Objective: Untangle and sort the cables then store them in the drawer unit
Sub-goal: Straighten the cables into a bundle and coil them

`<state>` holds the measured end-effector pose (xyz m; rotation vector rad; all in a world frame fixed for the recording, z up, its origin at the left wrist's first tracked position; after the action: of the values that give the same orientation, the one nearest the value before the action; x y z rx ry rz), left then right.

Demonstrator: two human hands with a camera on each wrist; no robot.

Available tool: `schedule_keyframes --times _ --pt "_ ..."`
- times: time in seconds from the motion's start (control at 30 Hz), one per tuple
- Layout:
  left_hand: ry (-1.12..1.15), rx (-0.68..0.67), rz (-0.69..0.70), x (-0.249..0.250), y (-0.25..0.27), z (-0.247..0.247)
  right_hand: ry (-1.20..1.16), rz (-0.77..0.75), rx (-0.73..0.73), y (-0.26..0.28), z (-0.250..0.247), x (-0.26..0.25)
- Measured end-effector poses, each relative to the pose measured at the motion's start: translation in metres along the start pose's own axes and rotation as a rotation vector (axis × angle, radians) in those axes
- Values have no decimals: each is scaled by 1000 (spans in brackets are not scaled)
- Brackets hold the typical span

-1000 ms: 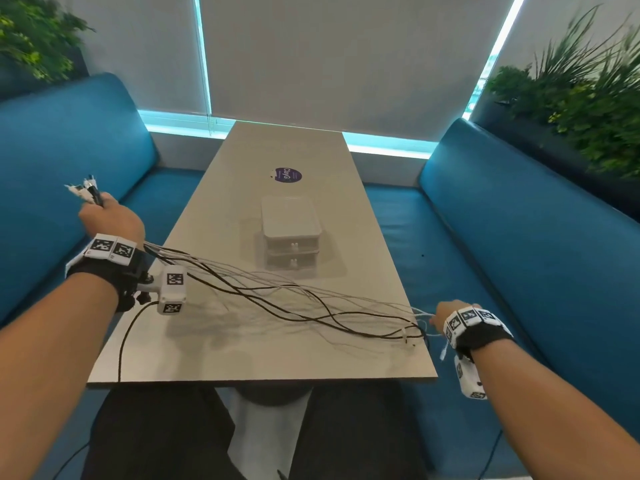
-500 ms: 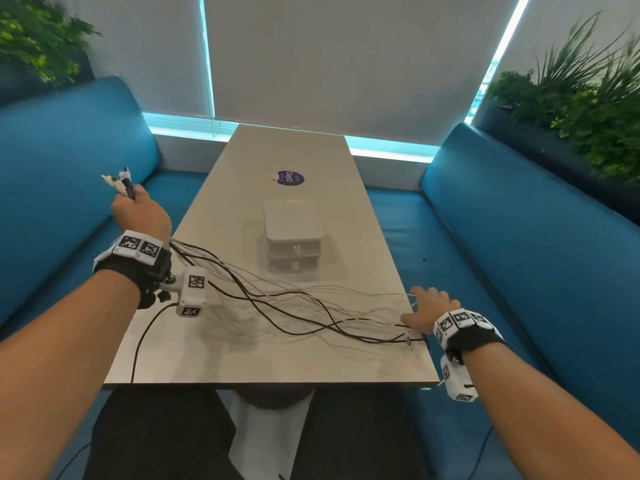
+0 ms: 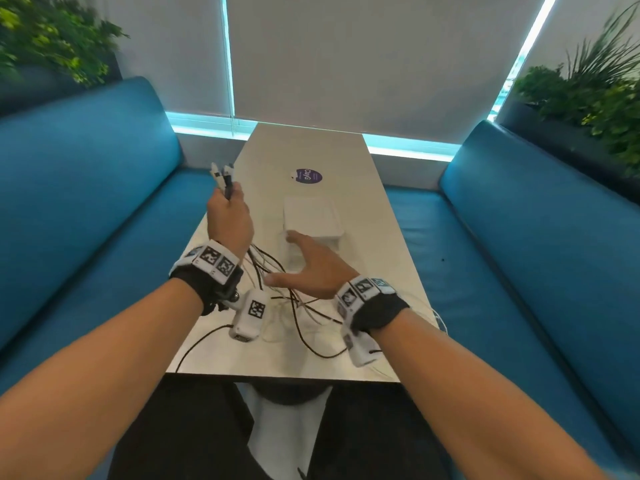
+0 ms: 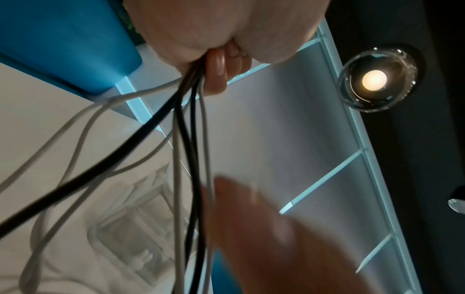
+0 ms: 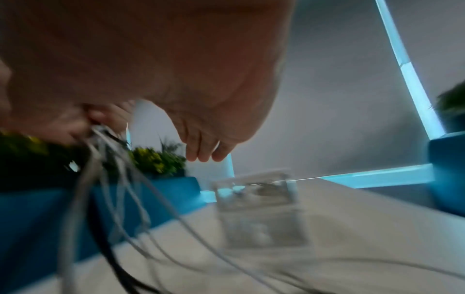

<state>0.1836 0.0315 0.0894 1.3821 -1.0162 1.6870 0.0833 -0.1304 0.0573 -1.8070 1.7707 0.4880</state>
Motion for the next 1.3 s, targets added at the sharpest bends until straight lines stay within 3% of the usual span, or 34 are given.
schedule_keyframes --times 0.17,0.27,0.33,0.43,0.53,0.63,0.73,0.83,1.0,1.13,1.3 --pt "73 -120 12 21 25 10 -149 -66 20 -23 21 -62" --pt "164 -137 -57 29 23 8 -310 -24 -36 -26 28 -65" --pt "146 -78 -41 39 16 1 -255 24 -92 -21 32 -53" --pt "186 133 -92 42 -20 -27 -127 143 -137 -5 25 5" --pt "226 252 -153 29 -58 -53 91 275 -42 13 -19 92" --pt "243 299 -172 16 -74 -67 396 401 -10 45 -61 177" --pt "222 256 -226 0 -69 -53 550 490 82 74 -86 234" --pt "196 220 -200 -2 -66 -38 604 553 230 92 -110 262" --pt "217 383 -176 34 -98 -68 698 703 354 140 -151 311" --pt "210 373 -137 39 -93 -70 633 785 264 152 -134 336" --pt "190 308 -166 25 -68 -54 376 704 126 127 -110 326"
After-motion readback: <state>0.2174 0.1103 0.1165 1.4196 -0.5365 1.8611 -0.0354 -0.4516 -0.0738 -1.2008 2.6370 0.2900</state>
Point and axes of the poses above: each hand's wrist, its own y-axis away from the middle knuckle, its own z-axis out of the palm, x = y × z, the point moved 9 cm from there along -y, towards the middle knuckle, and after that the axes turned 12 degrees about x, right-handed, at the moved point
